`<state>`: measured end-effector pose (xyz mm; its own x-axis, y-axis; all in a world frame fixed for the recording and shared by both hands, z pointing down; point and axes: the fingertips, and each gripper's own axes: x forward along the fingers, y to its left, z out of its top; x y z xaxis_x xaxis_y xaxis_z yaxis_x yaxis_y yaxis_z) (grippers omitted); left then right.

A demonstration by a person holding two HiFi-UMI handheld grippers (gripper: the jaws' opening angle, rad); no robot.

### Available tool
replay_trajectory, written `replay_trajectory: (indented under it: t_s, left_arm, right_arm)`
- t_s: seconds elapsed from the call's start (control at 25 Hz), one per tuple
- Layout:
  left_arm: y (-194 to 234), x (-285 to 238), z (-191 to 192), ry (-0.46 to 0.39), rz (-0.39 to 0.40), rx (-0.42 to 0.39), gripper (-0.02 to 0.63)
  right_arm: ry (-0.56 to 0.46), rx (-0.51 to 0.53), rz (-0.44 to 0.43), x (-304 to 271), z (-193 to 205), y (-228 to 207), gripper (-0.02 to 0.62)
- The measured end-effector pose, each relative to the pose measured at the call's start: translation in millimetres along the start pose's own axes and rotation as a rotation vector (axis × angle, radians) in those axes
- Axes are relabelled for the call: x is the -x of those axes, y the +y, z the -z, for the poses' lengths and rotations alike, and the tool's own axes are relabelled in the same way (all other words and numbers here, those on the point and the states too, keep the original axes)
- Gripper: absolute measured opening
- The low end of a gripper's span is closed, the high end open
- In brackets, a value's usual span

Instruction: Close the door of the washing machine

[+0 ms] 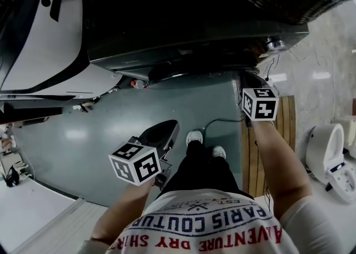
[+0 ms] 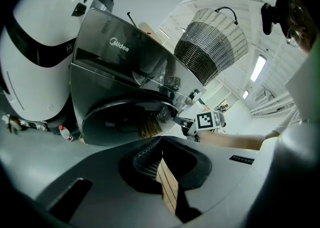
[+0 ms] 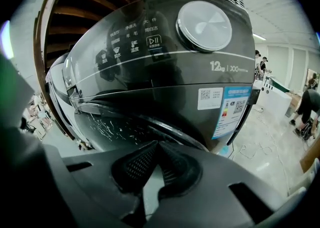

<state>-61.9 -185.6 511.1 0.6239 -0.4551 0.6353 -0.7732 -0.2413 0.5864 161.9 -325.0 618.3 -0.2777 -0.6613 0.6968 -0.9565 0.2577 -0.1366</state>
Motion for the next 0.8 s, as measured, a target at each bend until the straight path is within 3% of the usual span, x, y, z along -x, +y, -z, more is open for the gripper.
replay_trajectory:
  t_s: [0.24, 0.48, 0.8]
  left_arm:
    - [-17.1, 3.9, -5.7, -0.029, 0.015, -0.013, 0.025]
    - [-39.4, 19.4, -7.5, -0.083, 0.027, -0.036, 0.025]
    - [-97.8, 54.2, -8.6, -0.198, 0.061, -0.072, 0.025]
  right_arm:
    - [0.018, -0.122, -0.106, 4.6, 1.4, 6.6, 0.02]
    - [-0.024, -0.083, -0.175, 49.1, -8.9, 21.1, 0.02]
    - [-0.116, -0.083, -0.455, 172.9, -39.0, 84.1, 0.02]
